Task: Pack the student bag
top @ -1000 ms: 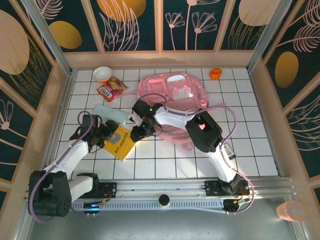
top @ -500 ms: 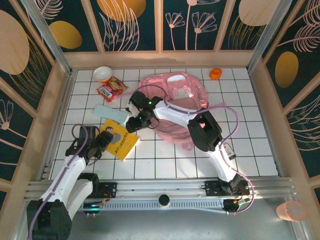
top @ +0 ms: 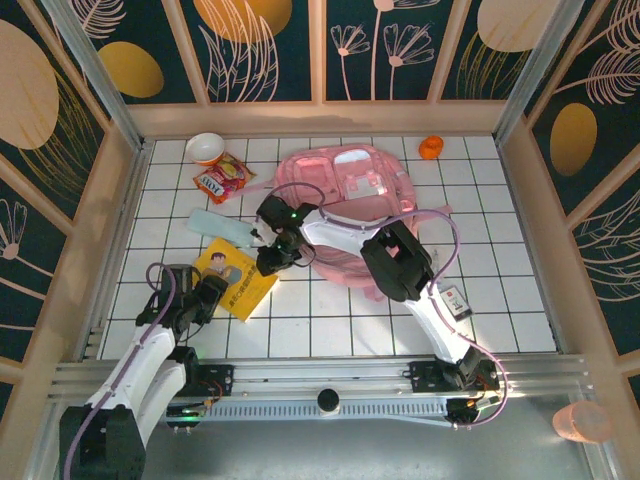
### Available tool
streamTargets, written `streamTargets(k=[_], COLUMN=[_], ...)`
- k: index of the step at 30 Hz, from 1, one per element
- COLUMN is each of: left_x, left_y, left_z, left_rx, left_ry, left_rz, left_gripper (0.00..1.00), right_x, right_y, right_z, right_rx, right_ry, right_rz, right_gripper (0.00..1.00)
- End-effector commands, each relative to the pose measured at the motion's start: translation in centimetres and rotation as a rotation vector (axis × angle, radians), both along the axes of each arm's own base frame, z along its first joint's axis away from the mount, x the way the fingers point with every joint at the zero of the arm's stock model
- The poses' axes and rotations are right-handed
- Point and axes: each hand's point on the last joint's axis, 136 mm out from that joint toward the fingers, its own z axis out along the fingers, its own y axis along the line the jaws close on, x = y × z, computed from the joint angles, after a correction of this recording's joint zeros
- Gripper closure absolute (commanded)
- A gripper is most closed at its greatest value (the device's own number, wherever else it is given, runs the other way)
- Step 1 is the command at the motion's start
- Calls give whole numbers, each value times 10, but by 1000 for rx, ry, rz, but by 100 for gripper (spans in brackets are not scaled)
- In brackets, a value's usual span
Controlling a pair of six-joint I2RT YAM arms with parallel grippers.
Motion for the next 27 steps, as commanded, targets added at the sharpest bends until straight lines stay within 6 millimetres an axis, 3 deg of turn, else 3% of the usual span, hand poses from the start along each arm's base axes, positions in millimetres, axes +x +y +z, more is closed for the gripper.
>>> streamTargets(k=[1,8,11,21,24,27], left_x=[26,41,41,31,28,25], left_y=[-24,-35,-36,-41,-33,-22], left_z=[39,86,95,70,59,53], left_rx=[-87,-163,-159,-209,-150,-66], left_ry=[-155,-269,-281,-257,-222,-177], left_rz=[-107,-128,-141,-140,-130,-121], left_gripper=[44,44,42,44,53,72], right_x=[-21,-29,-30,-28,-24,-18], right_y=[8,18,19,20,19,19], right_z=[-16,-5,-5,-6,-3,8], right_rx=[28,95,103,138,137,158], right_ry=[86,157,174,248,235,212], right_rz=[31,34,29,-18,-30,-52], right_gripper=[81,84,85,88,88,84])
